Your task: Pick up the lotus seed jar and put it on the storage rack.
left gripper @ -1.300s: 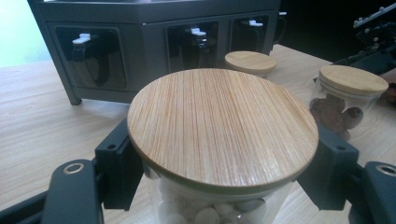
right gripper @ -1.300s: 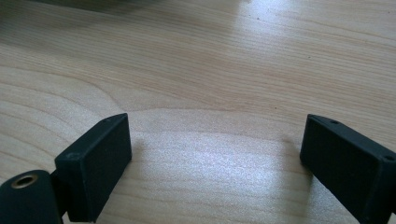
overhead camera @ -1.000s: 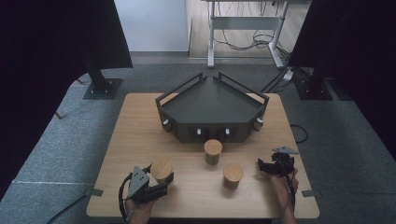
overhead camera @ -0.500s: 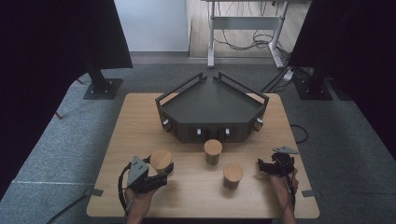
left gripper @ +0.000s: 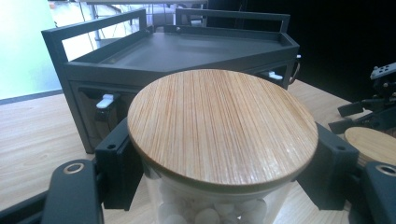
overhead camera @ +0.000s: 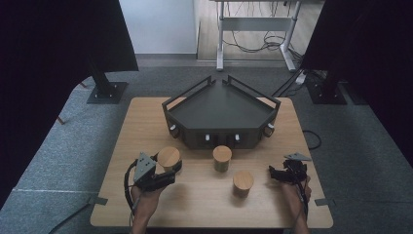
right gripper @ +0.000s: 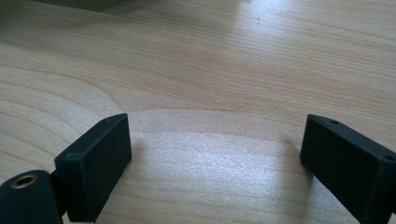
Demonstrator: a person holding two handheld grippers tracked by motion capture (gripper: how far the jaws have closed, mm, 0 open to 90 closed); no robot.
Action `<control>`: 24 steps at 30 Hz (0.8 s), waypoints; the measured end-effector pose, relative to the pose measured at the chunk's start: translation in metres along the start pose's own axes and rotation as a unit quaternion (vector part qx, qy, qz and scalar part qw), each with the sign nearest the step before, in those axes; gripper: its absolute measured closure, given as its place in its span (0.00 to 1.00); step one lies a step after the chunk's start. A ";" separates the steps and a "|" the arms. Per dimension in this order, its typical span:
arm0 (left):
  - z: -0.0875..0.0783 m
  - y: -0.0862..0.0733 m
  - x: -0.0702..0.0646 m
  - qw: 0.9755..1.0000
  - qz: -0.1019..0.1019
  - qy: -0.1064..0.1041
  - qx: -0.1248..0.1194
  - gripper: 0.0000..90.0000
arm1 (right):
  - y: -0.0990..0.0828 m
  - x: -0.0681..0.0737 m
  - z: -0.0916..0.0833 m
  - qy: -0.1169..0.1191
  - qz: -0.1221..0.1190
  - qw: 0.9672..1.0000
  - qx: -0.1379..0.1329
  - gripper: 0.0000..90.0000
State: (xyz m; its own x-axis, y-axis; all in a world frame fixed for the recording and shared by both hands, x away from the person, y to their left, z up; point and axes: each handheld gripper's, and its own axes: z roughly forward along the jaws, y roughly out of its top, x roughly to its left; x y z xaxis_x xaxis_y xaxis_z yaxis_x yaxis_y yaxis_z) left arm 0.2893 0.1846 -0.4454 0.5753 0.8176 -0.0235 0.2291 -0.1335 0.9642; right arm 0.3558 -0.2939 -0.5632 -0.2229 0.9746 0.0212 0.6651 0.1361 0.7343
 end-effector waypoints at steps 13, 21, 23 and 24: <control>0.008 0.009 0.011 1.000 -0.016 0.000 -0.003 0.29 | 0.000 0.000 0.000 0.000 0.000 1.000 0.000 0.09; 0.013 0.015 0.015 1.000 -0.020 0.001 -0.005 0.29 | 0.000 0.000 0.000 0.000 0.000 1.000 0.000 0.09; 0.014 0.017 0.016 1.000 -0.019 0.001 -0.007 0.29 | 0.000 0.000 0.000 0.000 0.000 1.000 0.000 0.09; 0.015 0.018 0.016 1.000 -0.019 0.001 -0.007 0.29 | 0.000 0.000 0.000 0.000 0.000 1.000 0.000 0.09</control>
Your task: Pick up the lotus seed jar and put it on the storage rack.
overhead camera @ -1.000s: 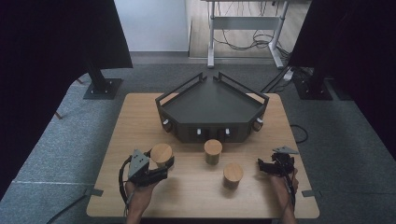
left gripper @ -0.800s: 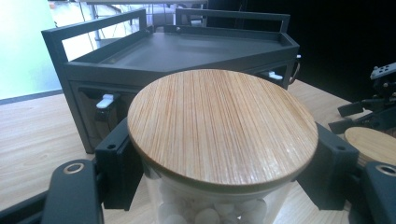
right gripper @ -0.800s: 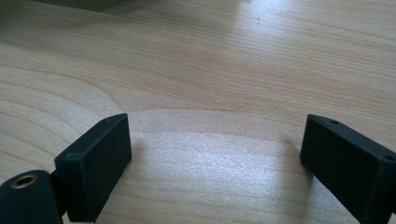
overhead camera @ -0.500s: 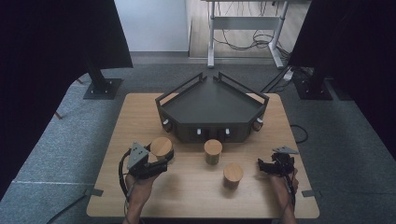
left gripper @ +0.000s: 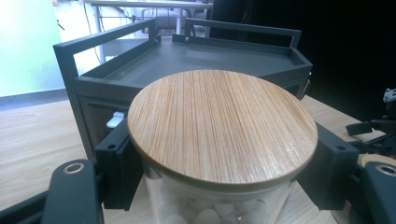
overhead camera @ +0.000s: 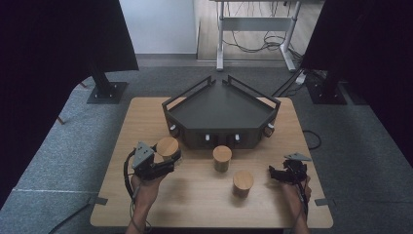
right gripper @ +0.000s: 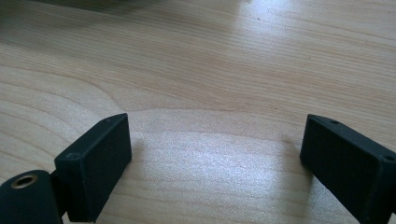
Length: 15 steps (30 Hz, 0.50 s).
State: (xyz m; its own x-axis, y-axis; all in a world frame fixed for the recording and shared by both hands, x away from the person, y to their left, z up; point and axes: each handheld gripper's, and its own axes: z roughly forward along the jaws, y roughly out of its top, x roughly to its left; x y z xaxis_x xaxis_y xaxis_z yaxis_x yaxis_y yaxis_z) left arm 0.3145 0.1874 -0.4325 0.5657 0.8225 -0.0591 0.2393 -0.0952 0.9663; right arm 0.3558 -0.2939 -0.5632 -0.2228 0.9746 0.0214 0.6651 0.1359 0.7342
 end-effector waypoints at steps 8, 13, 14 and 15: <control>0.006 0.007 0.002 1.000 0.000 -0.003 -0.003 0.29 | 0.000 0.000 0.000 0.000 0.000 1.000 0.000 0.09; 0.010 0.011 0.004 1.000 -0.001 -0.004 -0.004 0.29 | 0.000 0.000 0.000 0.000 0.000 1.000 0.000 0.09; 0.010 0.011 0.004 1.000 -0.002 -0.004 -0.004 0.29 | 0.000 0.000 0.000 0.000 0.000 1.000 0.000 0.09; 0.011 0.012 0.005 1.000 -0.002 -0.004 -0.004 0.29 | 0.000 0.000 0.000 0.001 -0.001 1.000 0.000 0.09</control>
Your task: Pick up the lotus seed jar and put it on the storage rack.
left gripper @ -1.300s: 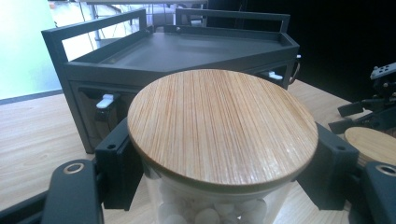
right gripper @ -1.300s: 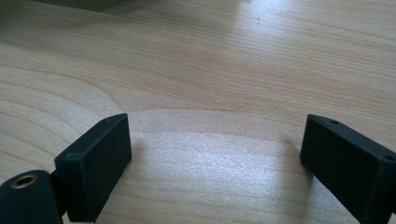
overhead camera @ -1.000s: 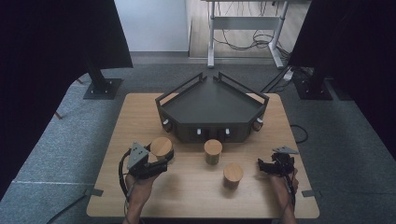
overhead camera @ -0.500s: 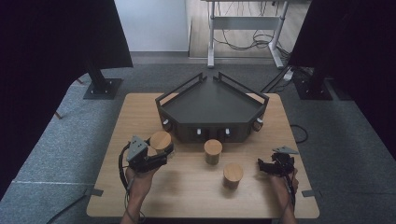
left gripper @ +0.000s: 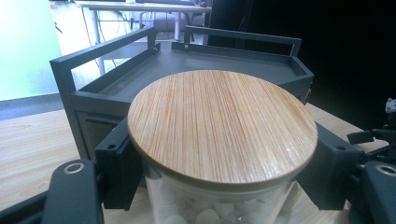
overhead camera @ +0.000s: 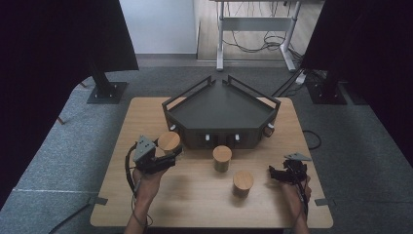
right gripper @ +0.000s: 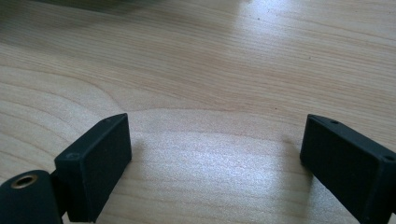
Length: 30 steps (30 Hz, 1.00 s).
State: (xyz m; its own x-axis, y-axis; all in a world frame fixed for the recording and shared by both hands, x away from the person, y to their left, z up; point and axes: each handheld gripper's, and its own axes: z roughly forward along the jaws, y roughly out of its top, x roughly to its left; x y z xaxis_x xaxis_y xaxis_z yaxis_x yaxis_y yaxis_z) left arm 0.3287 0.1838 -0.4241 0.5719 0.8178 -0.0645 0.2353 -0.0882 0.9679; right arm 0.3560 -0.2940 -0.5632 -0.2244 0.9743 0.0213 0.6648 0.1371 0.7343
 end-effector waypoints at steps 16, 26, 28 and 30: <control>0.013 0.013 0.006 1.000 -0.008 -0.001 -0.004 0.29 | 0.000 0.000 0.000 0.002 -0.002 1.000 0.000 0.09; 0.021 0.025 0.013 1.000 -0.015 0.000 -0.011 0.29 | 0.000 -0.001 0.000 0.002 -0.002 1.000 0.000 0.09; 0.022 0.026 0.015 1.000 -0.016 0.001 -0.012 0.29 | 0.000 -0.001 0.000 0.002 -0.002 1.000 0.000 0.09; 0.024 0.029 0.017 1.000 -0.018 0.003 -0.013 0.29 | 0.000 -0.001 0.001 0.003 -0.003 1.000 0.000 0.09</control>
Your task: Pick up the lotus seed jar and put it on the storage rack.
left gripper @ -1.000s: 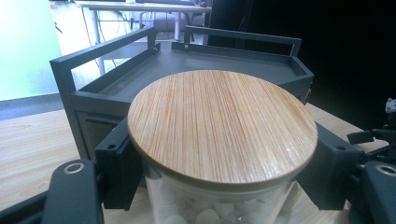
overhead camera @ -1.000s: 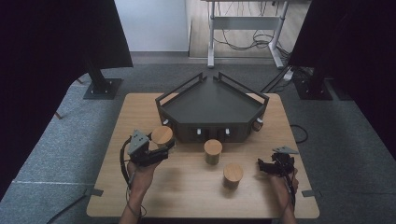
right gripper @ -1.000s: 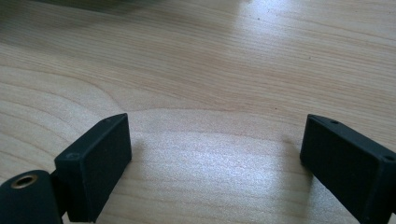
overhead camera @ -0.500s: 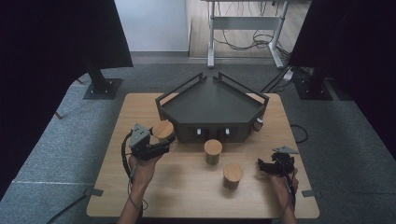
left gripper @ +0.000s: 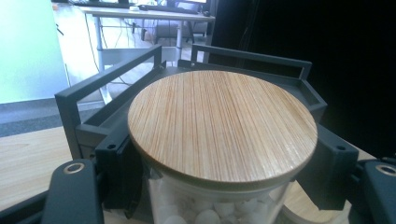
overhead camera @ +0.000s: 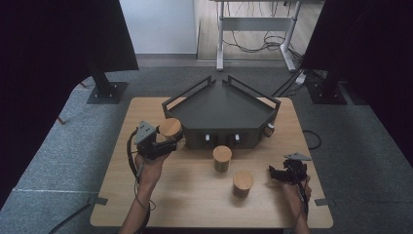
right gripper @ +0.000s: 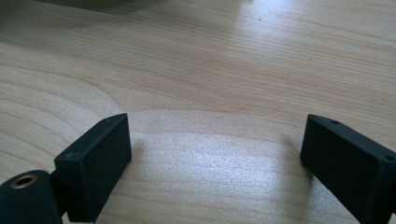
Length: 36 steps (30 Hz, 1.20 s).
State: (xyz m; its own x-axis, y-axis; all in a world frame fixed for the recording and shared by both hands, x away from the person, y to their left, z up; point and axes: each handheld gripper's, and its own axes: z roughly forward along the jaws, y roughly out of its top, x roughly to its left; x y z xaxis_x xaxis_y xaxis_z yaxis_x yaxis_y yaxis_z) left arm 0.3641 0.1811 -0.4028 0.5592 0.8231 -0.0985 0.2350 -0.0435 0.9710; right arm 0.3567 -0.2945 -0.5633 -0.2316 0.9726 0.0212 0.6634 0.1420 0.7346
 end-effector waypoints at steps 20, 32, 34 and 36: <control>0.027 0.019 0.006 1.000 0.009 0.011 0.002 0.29 | 0.000 0.000 0.000 0.002 -0.001 1.000 0.000 0.09; 0.042 0.025 0.009 1.000 0.013 0.020 0.006 0.29 | 0.000 -0.001 0.000 0.003 -0.003 1.000 0.000 0.09; 0.045 0.025 0.010 1.000 0.011 0.021 0.006 0.29 | 0.000 -0.001 0.000 0.003 -0.003 1.000 0.000 0.09; 0.047 0.026 0.011 1.000 0.009 0.021 0.007 0.29 | 0.000 -0.001 0.000 0.004 -0.003 1.000 0.000 0.09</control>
State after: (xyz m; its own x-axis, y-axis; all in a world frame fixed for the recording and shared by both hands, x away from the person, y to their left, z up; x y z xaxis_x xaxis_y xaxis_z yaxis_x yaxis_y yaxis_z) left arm 0.4139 0.1625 -0.3893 0.5299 0.8450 -0.0722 0.2374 -0.0661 0.9691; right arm 0.3574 -0.2951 -0.5632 -0.2408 0.9703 0.0215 0.6621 0.1480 0.7346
